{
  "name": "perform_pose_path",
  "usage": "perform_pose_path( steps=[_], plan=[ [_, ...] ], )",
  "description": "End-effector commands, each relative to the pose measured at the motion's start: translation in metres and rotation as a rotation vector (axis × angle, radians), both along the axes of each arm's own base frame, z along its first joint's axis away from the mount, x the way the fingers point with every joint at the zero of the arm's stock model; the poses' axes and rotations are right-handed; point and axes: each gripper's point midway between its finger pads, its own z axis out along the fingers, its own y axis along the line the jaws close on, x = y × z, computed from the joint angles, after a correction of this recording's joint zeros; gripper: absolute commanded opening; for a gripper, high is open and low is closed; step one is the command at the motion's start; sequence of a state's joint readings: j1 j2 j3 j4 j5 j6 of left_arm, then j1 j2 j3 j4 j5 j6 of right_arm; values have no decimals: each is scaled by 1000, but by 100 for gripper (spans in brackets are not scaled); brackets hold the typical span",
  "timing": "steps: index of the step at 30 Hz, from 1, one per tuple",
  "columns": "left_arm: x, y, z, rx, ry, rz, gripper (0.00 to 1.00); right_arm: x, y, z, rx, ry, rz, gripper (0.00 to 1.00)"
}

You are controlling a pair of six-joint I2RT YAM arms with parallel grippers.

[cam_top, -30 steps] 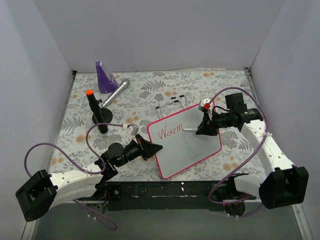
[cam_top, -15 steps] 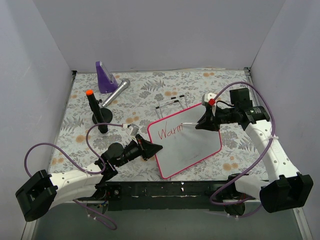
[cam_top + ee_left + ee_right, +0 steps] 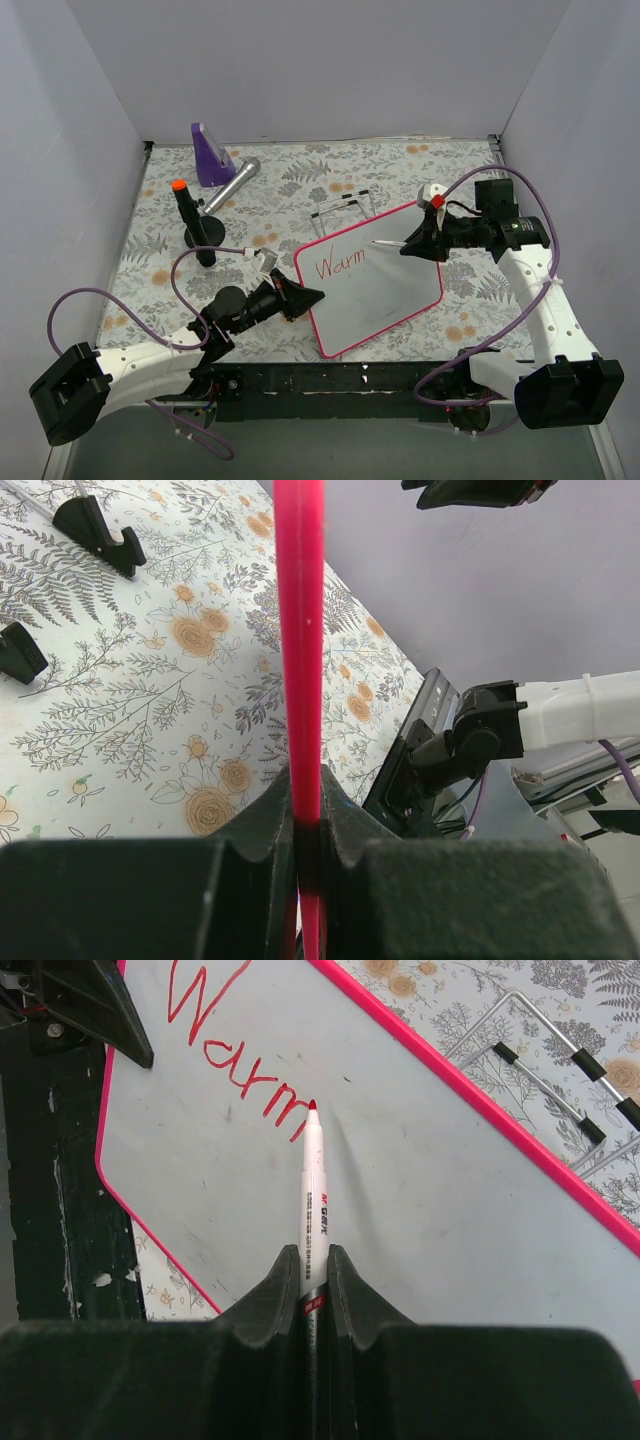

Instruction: Write a sentence on the whiteboard

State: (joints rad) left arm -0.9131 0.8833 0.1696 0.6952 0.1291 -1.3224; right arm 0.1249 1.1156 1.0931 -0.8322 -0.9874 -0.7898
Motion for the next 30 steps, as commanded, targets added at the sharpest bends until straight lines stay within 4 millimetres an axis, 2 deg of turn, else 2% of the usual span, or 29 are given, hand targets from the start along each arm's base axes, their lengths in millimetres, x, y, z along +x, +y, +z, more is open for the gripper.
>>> perform_pose_path(
  steps=[1,15,30],
  plan=[
    [-4,0,27,-70,-86,-16,0,-4,1,5,28,-30,15,1],
    [-4,-1,27,-73,-83,-21,0,-8,-1,-2,15,-34,12,1],
    [-4,-3,27,-73,-81,-26,0,0,-3,-20,-10,-1,-12,1]
  ],
)
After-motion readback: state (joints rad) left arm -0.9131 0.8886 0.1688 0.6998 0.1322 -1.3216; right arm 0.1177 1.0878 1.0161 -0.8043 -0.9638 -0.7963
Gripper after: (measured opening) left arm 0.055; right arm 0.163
